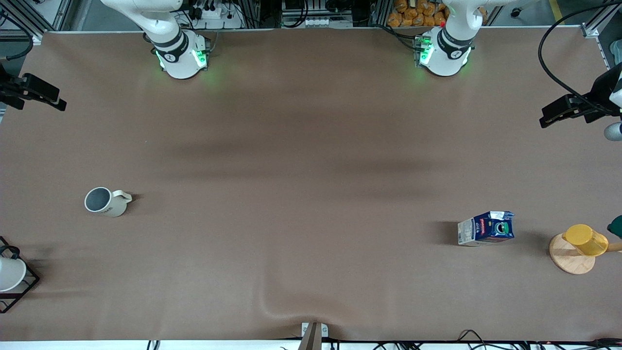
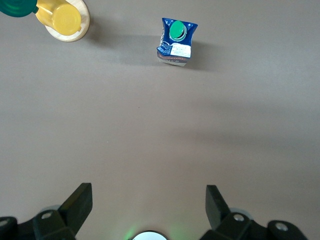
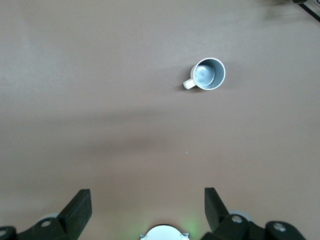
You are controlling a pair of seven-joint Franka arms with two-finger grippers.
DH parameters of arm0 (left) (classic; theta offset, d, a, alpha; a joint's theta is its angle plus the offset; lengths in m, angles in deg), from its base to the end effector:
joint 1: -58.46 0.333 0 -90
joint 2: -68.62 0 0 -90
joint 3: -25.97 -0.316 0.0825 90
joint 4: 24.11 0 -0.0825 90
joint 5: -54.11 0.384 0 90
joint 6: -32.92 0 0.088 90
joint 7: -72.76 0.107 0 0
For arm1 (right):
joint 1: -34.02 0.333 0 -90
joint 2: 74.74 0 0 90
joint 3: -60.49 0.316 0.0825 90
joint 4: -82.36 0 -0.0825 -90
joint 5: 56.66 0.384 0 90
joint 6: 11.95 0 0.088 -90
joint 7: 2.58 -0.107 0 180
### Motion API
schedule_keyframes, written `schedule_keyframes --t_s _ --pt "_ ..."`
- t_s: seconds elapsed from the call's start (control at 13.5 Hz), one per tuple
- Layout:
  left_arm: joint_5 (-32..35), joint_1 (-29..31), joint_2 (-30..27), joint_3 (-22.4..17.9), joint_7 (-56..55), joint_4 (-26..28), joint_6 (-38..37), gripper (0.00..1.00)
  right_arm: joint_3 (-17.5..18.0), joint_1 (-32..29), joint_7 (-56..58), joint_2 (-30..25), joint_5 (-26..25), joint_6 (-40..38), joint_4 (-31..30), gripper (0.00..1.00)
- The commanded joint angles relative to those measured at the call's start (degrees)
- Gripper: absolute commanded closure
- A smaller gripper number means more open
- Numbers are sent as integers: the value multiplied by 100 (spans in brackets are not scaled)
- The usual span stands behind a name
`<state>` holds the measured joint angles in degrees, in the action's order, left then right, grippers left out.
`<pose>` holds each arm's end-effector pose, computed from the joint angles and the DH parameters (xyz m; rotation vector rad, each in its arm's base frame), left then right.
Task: Place milk next to cup
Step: 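Reach the left gripper to the milk carton while the right gripper reaches the mug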
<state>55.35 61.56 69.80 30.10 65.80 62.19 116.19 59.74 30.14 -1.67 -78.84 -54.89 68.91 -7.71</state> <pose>0.5488 -0.0069 0.6334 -3.1101 -0.1638 0.1119 0.5137 -0.0382 0.6490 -3.1013 0.0951 0.1359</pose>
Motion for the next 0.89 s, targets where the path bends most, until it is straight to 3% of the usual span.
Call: schedule_keyframes --t_s 0.0,0.3,0.82 --pt "17 7 -47 17 72 -69 -170 0 67 -43 76 -73 -98 79 -125 0" --pt "570 -169 260 104 107 -104 -136 0 76 -34 76 -73 -124 114 -116 0" --pt "474 -107 1560 79 -7 -122 1383 0 84 -43 102 -73 -168 114 -125 0"
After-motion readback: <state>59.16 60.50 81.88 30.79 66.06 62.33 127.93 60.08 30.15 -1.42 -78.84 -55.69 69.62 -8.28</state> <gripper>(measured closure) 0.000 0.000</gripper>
